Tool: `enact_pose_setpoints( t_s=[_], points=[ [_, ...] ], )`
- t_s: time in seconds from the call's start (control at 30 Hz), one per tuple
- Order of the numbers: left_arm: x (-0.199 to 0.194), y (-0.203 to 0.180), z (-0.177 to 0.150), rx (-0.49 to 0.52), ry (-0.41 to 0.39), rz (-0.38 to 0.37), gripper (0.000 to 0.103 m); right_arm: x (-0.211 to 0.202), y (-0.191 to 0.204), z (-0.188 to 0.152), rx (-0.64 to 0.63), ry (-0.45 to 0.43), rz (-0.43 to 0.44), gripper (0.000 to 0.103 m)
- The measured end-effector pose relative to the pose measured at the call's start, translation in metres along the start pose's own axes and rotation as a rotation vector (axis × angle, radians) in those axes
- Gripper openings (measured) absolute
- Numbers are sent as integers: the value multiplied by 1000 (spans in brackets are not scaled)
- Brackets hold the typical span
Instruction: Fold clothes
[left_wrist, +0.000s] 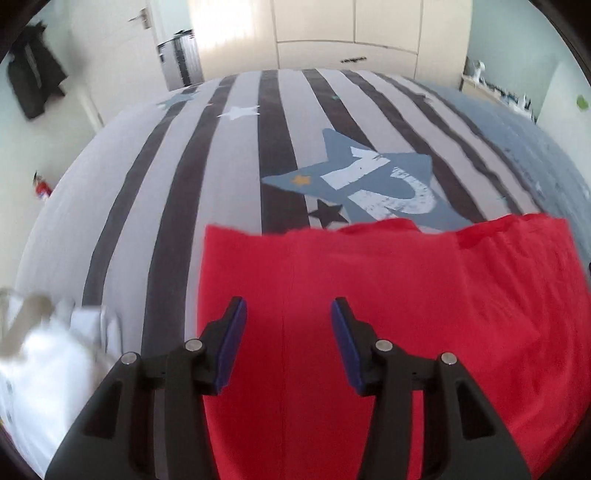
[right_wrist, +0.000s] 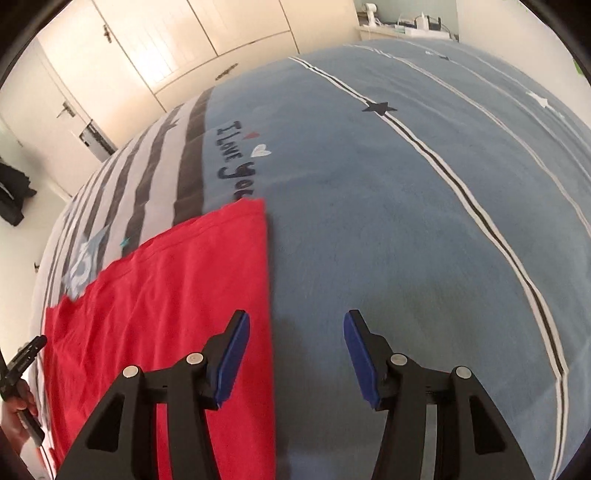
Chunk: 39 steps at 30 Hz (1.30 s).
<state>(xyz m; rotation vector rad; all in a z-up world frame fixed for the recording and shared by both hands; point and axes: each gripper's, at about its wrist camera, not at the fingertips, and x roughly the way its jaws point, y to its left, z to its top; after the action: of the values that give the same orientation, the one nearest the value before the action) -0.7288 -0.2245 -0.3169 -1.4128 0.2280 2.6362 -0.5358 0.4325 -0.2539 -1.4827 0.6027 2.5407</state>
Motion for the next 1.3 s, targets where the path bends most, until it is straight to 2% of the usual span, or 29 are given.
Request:
enact_pose_setpoints(
  t_s=[0.17, 0.27, 0.43, 0.6, 0.87, 1.03, 1.3],
  points=[
    [26, 3, 15, 5, -5, -22, 44, 16, 1, 5, -12, 15, 4, 49],
    [38, 5, 16, -4, 19, -41, 33, 25, 2, 8, -20, 24, 7, 49],
    [39, 7, 15, -26, 13, -71, 7, 35, 1, 10, -20, 34, 17, 49],
    [33, 8, 14, -3, 13, -83, 3, 36, 1, 12, -23, 41, 30, 49],
    [-12, 44, 26, -104, -59, -113, 3, 37, 8, 19, -43, 57, 47, 49],
    [-27, 75, 32, -162, -67, -81, 2, 38, 11, 25, -38, 63, 50, 49],
    [-20, 95, 34, -197, -36, 6, 2, 49, 21, 34, -33, 94, 73, 54]
  ],
)
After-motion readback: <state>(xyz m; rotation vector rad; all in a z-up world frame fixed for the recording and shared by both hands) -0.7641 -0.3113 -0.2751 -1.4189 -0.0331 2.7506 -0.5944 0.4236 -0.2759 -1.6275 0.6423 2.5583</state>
